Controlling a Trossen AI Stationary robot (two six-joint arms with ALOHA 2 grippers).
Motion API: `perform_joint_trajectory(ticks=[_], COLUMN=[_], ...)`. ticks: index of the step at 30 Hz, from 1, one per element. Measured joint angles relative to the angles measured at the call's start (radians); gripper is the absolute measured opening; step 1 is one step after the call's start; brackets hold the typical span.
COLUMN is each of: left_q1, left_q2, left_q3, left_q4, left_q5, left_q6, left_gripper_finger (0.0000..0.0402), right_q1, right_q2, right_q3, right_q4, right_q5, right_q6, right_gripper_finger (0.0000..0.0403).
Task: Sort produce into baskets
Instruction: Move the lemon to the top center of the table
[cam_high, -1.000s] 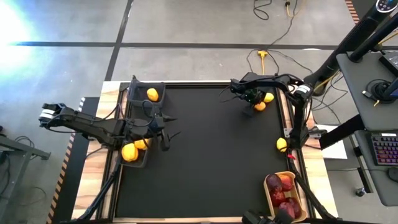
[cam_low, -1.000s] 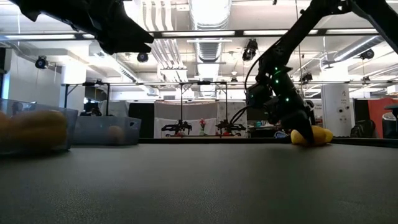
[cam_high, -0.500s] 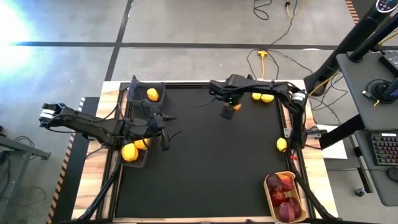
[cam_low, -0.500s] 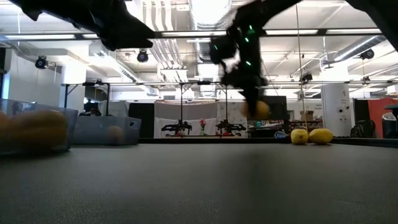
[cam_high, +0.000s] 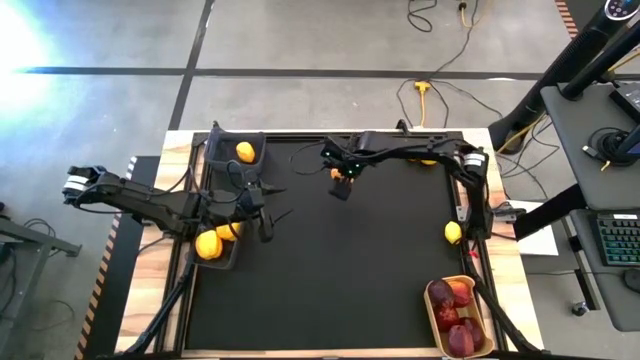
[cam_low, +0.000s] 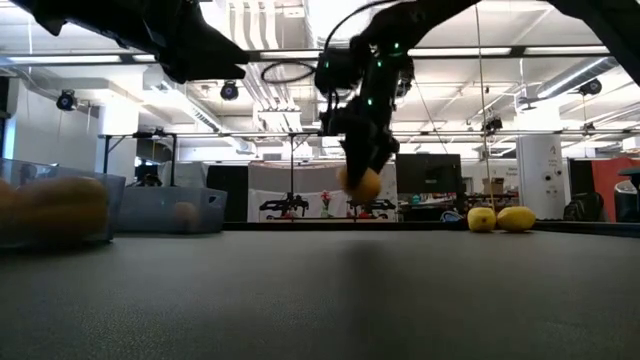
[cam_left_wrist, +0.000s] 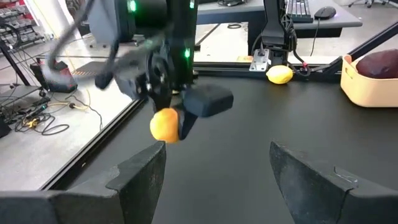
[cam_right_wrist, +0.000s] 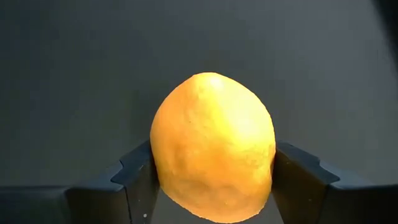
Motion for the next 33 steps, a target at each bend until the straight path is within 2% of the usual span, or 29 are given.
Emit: perform_joint_trajectory(ticks=[5,12,16,20,25,29,33], left_q1=[0.0,0.0,0.0,0.0,0.0,0.0,0.0], left_q2=[0.0,0.003,0.018,0.047,0.053,0.048,0.048], left_q3=[-0.001,-0.003,-0.003,0.002,0.011,0.009,-0.015], left_q4=[-0.001,-0.003,0.005,0.009,0.041,0.046,0.046], left_q5=[0.0,0.001,0.001,0.001,0.0,0.001,0.0], left_q6=[-0.001,-0.002,0.001,0.009,0.009,-0.02,-0.022], left_gripper_finger=[0.0269,0.0269,0.0269,0.0269,0.0269,0.0269,0.0269], right_q1=[0.012,0.034,0.033,0.033,0.032,0.03,0.035], right_q2=[0.071,0.117,0.122,0.122,0.102,0.05,-0.026], right_q3=[-0.027,-0.029,-0.028,-0.028,0.013,0.048,0.04], right_q4=[-0.003,-0.045,-0.045,-0.047,-0.151,-0.242,-0.256], right_q5=[-0.048,-0.046,-0.043,-0.041,-0.041,-0.018,-0.007], right_q6=[0.039,0.031,0.034,0.037,0.045,0.09,0.107], right_gripper_finger=[0.0249,0.0252,0.0278,0.032,0.0368,0.0375,0.0375])
